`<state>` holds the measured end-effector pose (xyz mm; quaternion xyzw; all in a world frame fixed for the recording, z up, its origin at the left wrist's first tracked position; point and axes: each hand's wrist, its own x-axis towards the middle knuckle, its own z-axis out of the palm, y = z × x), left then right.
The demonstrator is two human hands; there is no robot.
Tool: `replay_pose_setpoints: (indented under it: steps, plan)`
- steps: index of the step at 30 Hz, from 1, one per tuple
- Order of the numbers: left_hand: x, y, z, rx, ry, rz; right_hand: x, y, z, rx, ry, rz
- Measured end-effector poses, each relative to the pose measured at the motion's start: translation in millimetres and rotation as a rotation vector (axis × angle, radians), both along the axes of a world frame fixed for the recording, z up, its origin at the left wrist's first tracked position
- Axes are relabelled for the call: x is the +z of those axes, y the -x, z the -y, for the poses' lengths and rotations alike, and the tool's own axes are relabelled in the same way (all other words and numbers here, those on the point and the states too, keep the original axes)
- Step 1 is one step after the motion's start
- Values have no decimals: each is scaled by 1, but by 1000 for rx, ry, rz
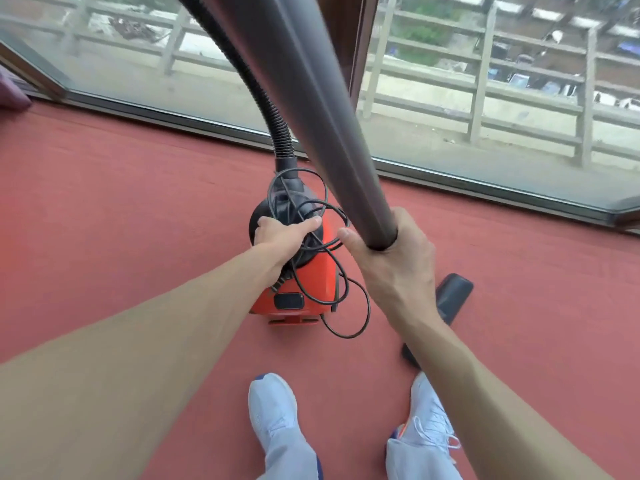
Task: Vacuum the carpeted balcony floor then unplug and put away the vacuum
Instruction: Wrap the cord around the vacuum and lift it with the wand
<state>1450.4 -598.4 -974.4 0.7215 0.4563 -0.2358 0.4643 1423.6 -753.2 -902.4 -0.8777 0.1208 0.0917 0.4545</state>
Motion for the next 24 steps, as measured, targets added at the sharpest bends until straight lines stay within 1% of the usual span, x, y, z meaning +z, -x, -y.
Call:
replay_pose_setpoints:
  steps: [2, 5, 8, 10, 12, 15, 17, 19, 21, 23, 24]
  plan:
    - [4, 6, -4, -4, 26, 1, -1, 0, -5, 45, -5, 16]
    - [2, 14, -15, 5, 76, 6, 2, -3, -17, 113, -14, 90]
    - [1, 15, -22, -27, 131, 22, 4, -33, -38, 170, 40, 155]
    - [-3, 14, -22, -73, 117, 69, -4, -60, -59, 256, 110, 147]
    - [-8, 12, -21, -108, 76, 98, -21, -82, -82, 389, 208, 124]
    - [-14, 11, -22, -155, 26, 131, -58, -97, -112, 595, 416, 115]
    - [-19, 9, -24, -212, -6, 142, -79, -101, -123, 667, 549, 78]
    - [-23, 8, -26, -250, -39, 165, -95, -103, -130, 635, 560, -29]
    - [-27, 7, -27, -259, -55, 172, -105, -105, -132, 555, 512, -152]
    - [-27, 6, -27, -248, -47, 162, -111, -108, -129, 522, 459, -212]
    - [-27, 5, -27, -236, -39, 160, -113, -111, -126, 526, 442, -211]
